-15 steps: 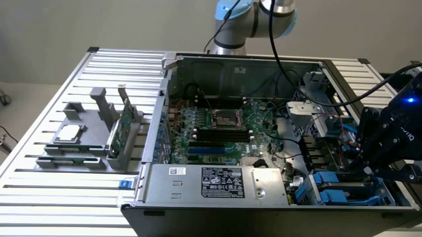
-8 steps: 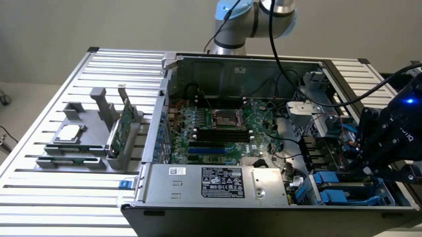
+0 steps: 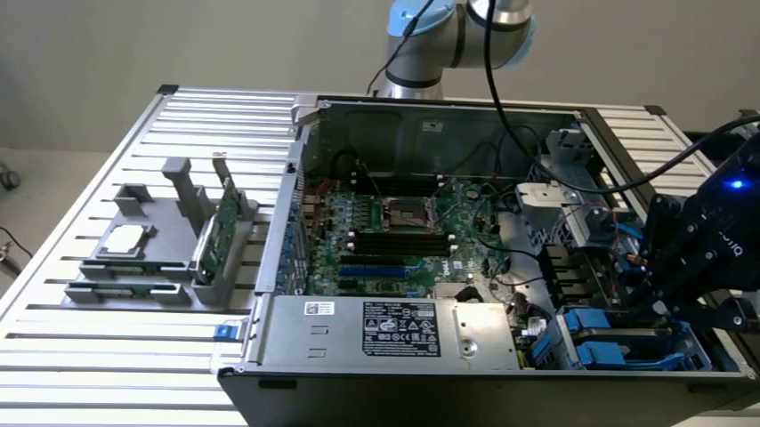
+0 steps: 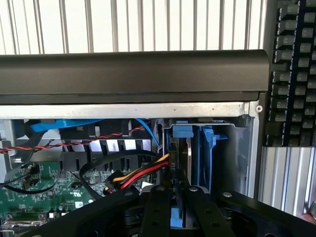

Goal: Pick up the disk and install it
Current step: 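Insert the first disk wire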

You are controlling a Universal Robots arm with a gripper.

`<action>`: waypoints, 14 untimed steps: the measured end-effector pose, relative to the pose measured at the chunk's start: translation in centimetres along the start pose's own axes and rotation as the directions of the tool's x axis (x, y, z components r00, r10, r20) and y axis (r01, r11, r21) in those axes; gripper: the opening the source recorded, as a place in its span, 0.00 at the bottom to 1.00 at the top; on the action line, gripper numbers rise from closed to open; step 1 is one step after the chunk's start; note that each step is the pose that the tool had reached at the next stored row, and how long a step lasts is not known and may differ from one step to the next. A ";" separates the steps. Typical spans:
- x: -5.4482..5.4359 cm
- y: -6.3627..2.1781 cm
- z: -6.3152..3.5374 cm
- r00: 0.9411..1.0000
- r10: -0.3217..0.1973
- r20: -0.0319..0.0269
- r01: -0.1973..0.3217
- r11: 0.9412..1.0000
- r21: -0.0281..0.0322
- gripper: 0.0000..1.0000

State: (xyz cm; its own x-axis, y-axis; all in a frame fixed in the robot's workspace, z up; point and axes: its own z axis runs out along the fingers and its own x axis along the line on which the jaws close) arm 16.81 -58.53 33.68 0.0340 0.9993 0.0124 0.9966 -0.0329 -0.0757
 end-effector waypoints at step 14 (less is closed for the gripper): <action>0.0 0.13 0.21 1.000 0.000 -0.001 0.000 1.000 0.000 0.16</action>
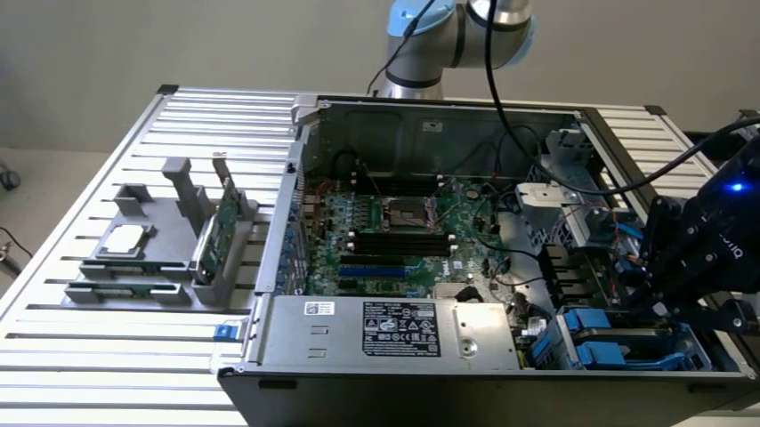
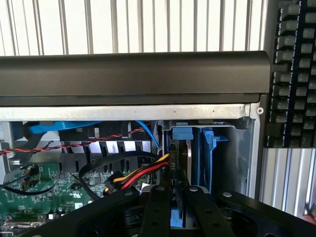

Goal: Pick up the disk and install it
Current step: 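Insert the first disk wire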

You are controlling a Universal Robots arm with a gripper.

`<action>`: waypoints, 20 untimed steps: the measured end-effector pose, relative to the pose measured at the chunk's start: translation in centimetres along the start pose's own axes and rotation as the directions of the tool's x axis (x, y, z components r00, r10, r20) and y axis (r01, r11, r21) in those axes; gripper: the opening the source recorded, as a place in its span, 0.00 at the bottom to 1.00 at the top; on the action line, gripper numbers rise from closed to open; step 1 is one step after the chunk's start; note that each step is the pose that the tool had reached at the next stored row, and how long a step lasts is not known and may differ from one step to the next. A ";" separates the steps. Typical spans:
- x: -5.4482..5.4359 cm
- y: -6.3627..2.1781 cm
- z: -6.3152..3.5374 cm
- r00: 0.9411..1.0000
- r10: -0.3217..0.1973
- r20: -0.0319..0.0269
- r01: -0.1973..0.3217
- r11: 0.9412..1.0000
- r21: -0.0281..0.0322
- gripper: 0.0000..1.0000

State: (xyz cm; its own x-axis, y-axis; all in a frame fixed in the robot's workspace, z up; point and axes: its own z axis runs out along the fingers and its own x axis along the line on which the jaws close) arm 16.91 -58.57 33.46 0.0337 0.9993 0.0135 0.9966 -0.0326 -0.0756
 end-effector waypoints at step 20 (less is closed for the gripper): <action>-0.2 -0.14 -1.63 1.000 0.000 0.000 0.000 1.000 0.006 0.31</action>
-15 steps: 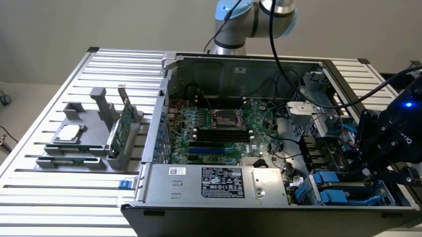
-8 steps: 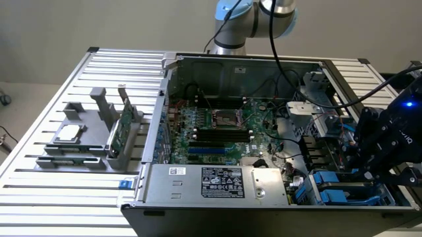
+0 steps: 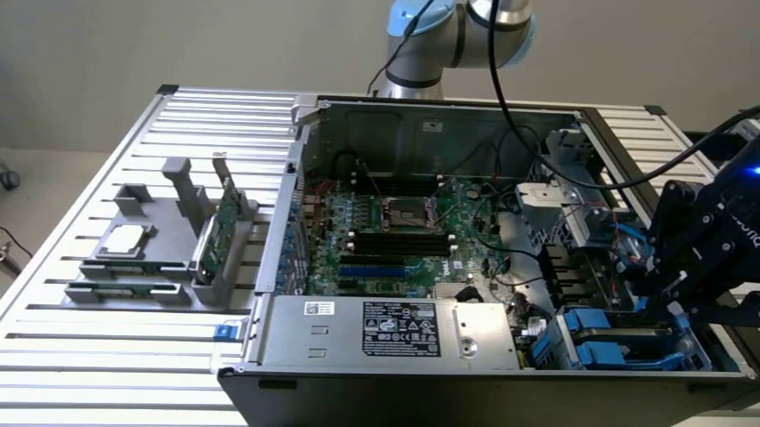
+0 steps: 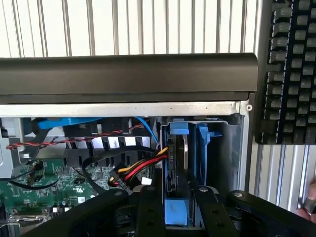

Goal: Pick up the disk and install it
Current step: 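Insert the first disk wire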

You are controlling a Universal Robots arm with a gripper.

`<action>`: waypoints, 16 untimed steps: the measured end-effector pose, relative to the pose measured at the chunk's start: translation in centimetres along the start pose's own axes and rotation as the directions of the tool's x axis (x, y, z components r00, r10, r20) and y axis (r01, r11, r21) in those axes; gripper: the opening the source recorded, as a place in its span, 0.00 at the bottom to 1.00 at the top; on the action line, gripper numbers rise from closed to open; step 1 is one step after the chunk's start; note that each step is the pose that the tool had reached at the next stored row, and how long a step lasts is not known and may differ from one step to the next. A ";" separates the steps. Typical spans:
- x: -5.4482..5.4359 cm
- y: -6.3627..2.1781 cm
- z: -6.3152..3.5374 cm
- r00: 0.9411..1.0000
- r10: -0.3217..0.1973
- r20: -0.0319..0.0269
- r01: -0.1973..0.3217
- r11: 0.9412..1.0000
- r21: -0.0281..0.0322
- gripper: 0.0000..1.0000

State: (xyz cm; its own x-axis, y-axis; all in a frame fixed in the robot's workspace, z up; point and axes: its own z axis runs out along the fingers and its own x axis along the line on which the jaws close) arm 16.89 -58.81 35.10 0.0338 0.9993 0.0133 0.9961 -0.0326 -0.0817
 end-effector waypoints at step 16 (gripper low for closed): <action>-0.3 -3.76 0.04 1.000 0.000 0.005 0.000 1.000 0.004 0.31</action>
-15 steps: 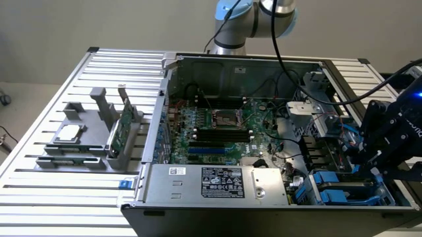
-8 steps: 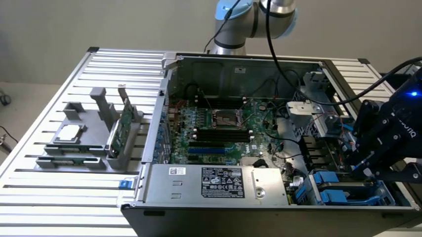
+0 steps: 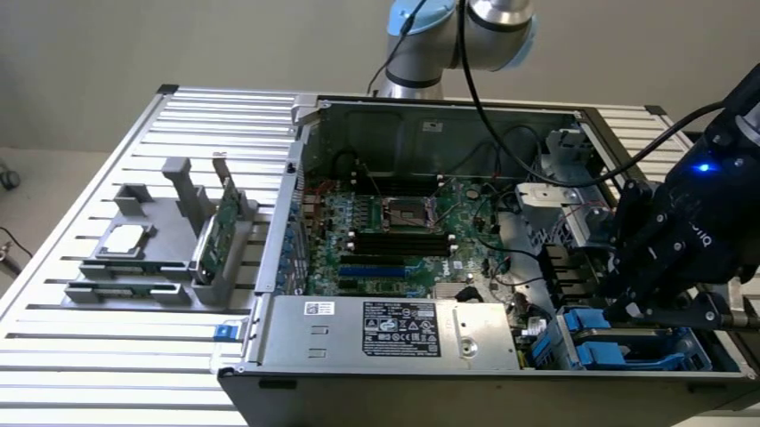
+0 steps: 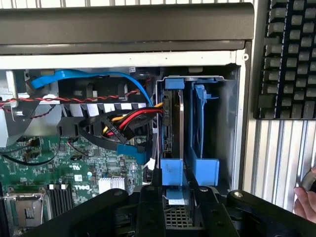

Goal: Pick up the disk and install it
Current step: 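Insert the first disk wire, then insert the second disk wire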

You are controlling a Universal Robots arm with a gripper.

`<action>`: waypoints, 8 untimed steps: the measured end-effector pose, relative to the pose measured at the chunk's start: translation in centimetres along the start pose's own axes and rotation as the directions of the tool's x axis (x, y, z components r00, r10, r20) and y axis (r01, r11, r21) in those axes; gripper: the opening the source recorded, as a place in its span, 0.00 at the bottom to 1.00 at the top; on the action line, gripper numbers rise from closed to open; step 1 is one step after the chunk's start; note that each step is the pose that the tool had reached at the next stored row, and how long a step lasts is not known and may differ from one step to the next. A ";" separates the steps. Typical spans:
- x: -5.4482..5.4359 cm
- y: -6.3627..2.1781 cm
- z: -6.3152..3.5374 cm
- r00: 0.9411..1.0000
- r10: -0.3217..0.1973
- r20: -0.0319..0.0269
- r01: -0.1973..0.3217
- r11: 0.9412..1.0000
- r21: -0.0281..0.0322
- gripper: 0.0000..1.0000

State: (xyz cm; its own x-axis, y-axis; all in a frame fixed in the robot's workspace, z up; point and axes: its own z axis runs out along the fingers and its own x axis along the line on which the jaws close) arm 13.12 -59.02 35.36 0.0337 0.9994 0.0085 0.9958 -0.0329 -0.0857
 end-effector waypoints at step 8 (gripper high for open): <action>0.0 0.00 -0.01 1.000 -0.001 0.000 0.001 1.000 0.000 0.31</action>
State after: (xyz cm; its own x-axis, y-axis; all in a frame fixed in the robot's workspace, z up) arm 13.12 -59.02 35.37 0.0324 0.9994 0.0083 0.9958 -0.0316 -0.0857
